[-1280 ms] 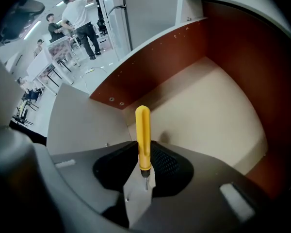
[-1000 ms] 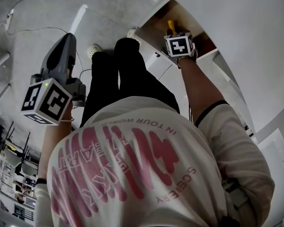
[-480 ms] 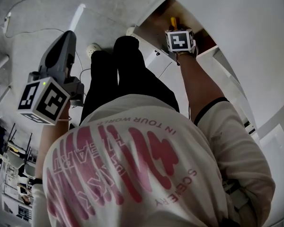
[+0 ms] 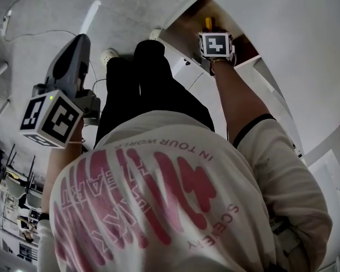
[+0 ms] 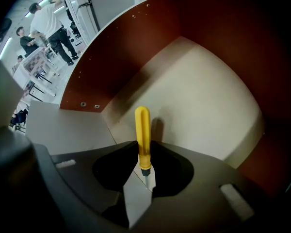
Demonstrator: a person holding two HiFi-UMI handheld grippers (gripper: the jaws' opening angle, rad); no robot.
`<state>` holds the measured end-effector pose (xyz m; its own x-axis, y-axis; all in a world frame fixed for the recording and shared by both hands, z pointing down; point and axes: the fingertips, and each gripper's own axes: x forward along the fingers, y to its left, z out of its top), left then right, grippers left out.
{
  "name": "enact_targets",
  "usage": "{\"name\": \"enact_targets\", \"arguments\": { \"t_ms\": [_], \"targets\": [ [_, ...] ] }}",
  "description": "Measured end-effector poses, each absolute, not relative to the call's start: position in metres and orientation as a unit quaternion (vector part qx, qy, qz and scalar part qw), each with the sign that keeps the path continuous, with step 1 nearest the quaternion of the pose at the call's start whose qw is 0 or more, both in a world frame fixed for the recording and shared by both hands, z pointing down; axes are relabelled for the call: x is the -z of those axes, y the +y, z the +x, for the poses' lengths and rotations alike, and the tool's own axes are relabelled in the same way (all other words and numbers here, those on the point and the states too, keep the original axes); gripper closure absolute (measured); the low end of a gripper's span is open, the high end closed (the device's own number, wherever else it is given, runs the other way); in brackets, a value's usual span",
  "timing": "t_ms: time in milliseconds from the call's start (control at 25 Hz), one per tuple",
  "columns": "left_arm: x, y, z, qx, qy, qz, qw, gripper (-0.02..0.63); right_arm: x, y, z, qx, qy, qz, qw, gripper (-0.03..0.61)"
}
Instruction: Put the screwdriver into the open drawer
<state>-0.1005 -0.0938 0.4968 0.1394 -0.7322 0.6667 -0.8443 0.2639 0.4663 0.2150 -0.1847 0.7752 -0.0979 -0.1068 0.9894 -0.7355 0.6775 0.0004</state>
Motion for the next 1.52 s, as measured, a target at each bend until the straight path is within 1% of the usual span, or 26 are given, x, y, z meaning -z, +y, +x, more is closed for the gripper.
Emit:
{"name": "enact_targets", "arguments": {
  "t_ms": [480,760,1000,1320,1520],
  "targets": [
    [-0.500,-0.099,-0.090,-0.061,-0.650,0.602,0.460,0.611,-0.779,-0.181,0.209,-0.246,-0.694,0.279,0.616,0.485],
    [-0.502,-0.102,-0.091,-0.061,-0.651,0.601,0.460,0.611,-0.779,-0.195,0.192,-0.214,-0.714,0.254,0.616,0.485],
    [-0.503,-0.107,-0.089,-0.056,-0.648,0.603,0.462,0.611,-0.776,-0.198,0.179,-0.210,-0.724,0.245,0.610,0.485],
    [-0.502,-0.105,-0.097,-0.057,-0.650,0.599,0.463,0.611,-0.774,-0.187,0.193,-0.221,-0.698,0.243,0.636,0.485],
    [-0.494,-0.105,-0.099,-0.050,-0.646,0.603,0.465,0.611,-0.769,-0.191,0.189,-0.212,-0.699,0.249,0.636,0.483]
  ]
}}
